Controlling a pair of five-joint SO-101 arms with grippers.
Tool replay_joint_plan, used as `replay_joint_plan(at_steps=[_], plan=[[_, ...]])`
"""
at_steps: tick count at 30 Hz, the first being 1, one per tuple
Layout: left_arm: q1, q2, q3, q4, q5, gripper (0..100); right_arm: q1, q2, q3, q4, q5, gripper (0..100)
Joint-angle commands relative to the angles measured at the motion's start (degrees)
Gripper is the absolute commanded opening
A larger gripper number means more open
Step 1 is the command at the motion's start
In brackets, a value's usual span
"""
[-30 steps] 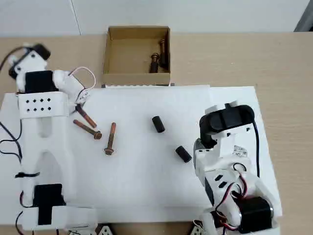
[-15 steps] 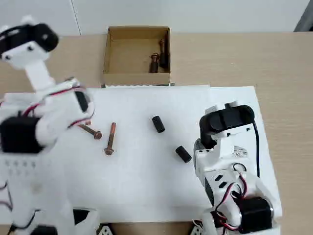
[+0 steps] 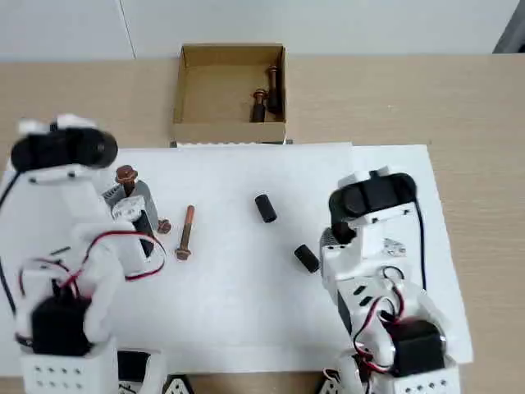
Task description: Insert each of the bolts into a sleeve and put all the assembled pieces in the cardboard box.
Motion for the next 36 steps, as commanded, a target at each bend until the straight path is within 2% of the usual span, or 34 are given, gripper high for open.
replay_joint_plan(at_steps=[1, 3, 9, 13, 22, 28, 36], plan=[[1.3, -7.2, 8.3, -8.8, -0.3, 1, -2.3, -0.5, 2.8, -5.5, 0.5, 0.2], [2.9, -10.5, 12.9, -12.3, 0.5, 1, -4.1, -0.5, 5.6, -8.6, 0.5, 0.2], [10.2, -19.3, 23.3, -21.6, 9.2, 1, -10.1, -0.5, 12.2, -18.2, 1.5, 0.2], [13.0, -23.6, 28.6, -26.6, 12.7, 1, -14.1, -0.5, 13.0, -20.9, 4.0, 0.2], [14.6, -28.9, 33.5, -31.0, 18.2, 1, -19.6, -0.5, 13.3, -22.2, 10.1, 0.2], [14.6, -29.1, 33.4, -33.1, 21.6, 1, -20.0, -0.5, 17.1, -30.7, 18.7, 0.2], [14.6, -28.9, 33.4, -32.9, 25.9, 1, -23.4, -0.5, 20.0, -37.2, 21.4, 0.2]])
